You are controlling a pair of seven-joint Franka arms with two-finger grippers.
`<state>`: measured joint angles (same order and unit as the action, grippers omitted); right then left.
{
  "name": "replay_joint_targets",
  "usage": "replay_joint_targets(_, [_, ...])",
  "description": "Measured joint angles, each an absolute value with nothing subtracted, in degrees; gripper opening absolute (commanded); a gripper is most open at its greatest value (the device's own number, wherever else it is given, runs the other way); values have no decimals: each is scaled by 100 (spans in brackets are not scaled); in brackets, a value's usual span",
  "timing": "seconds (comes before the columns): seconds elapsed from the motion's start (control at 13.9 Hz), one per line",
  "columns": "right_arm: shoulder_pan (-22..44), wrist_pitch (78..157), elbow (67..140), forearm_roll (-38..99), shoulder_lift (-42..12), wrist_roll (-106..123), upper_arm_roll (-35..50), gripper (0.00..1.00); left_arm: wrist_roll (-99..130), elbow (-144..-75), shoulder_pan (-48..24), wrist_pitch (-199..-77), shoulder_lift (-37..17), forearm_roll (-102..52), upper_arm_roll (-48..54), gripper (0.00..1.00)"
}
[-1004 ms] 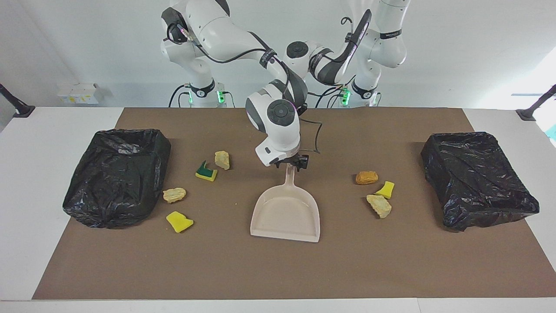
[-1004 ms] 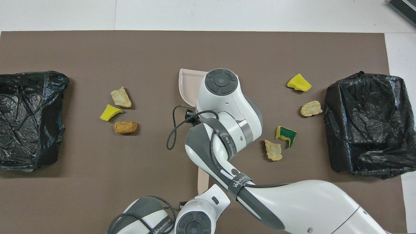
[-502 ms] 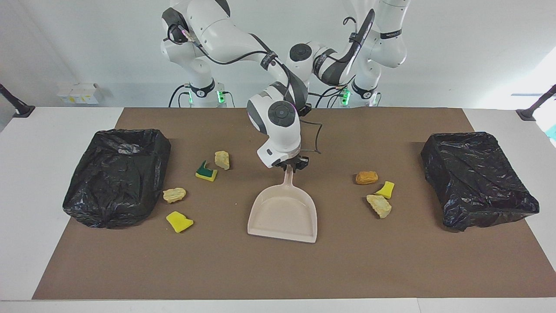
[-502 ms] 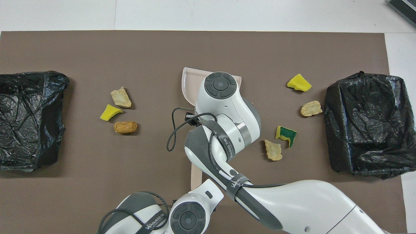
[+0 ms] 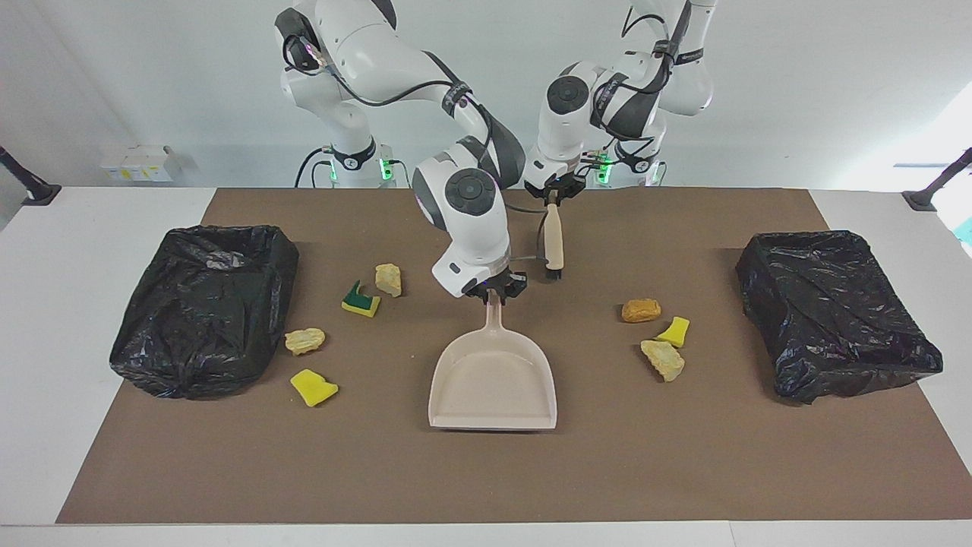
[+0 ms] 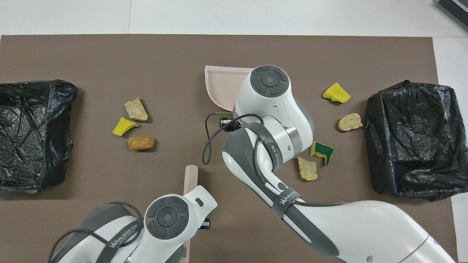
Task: Sweep and dump trash in bin
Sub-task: 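Lift the dustpan with the right gripper while the left gripper grasps the brush, then sweep trash into the dustpan with the left gripper's brush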
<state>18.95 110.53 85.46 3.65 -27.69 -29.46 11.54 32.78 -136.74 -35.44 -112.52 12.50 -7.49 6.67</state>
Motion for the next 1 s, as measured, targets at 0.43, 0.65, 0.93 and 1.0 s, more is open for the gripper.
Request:
replay_joint_targets(0.43, [1483,10489,8566,363,-2536,0,1148,0,2093,-13320,-1555,-10671,1616,-731,650,0])
replay_joint_targets(0.65, [1455,10238,8573,116,-2535,1065,1145,0,1158,-13113,-431,-10651,1533,-445,626,0])
replay_joint_targets(0.93, [1463,9996,8579,-618,-2521,2344,1150,0,828,-12512,346,-10655,977,-21,625,0])
replay_joint_targets(1.0, [1464,9920,8581,-870,-2514,2770,1153,0,826,-12435,401,-10668,811,49,626,0])
